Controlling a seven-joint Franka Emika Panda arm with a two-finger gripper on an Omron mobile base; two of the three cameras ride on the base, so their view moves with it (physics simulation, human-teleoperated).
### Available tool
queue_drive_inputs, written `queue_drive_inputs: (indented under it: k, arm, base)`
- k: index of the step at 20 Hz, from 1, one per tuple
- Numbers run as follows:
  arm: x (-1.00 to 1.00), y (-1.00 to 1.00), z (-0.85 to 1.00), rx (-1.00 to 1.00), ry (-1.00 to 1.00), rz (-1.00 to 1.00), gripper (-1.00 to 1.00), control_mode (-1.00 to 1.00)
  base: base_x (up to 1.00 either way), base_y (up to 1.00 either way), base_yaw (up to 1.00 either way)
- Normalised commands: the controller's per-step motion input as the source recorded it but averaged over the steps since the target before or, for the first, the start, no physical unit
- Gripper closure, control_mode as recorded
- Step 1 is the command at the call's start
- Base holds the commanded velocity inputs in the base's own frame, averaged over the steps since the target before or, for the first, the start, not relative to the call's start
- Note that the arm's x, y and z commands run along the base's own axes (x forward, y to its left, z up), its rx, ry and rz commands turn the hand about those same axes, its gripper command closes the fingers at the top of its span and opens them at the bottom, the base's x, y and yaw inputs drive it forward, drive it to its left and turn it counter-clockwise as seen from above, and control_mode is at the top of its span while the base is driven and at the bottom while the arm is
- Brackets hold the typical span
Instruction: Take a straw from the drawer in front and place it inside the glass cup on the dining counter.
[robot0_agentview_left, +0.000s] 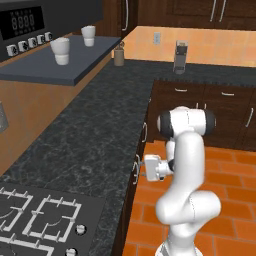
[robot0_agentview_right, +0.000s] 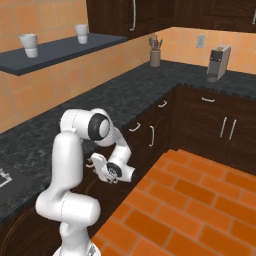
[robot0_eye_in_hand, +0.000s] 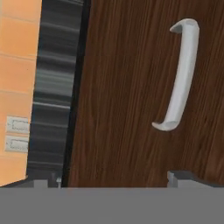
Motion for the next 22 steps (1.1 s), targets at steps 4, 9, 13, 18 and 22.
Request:
queue_drive_inputs:
  k: [4,9,13,18,22]
  arm:
    - [0.52,0.2,-0.24,0.0,0.0,0.0,-1.0,-1.0]
    - [0.44,0.07,-0.4,0.0,0.0,0.0,-1.0,-1.0]
    - [0.33,0.0,-0.51,0.0,0.0,0.0,-1.0,-1.0]
    - [0.3,0.01,-0.45,0.0,0.0,0.0,-1.0,-1.0]
    - [0.05,0.37,-0.03,0.0,-0.01,0.0,-1.0,-1.0]
  base:
    - [0.0,0.0,0.0]
    - [0.0,0.0,0.0]
    - [0.0,0.0,0.0]
    - [0.0,0.0,0.0]
    - [0.0,0.0,0.0]
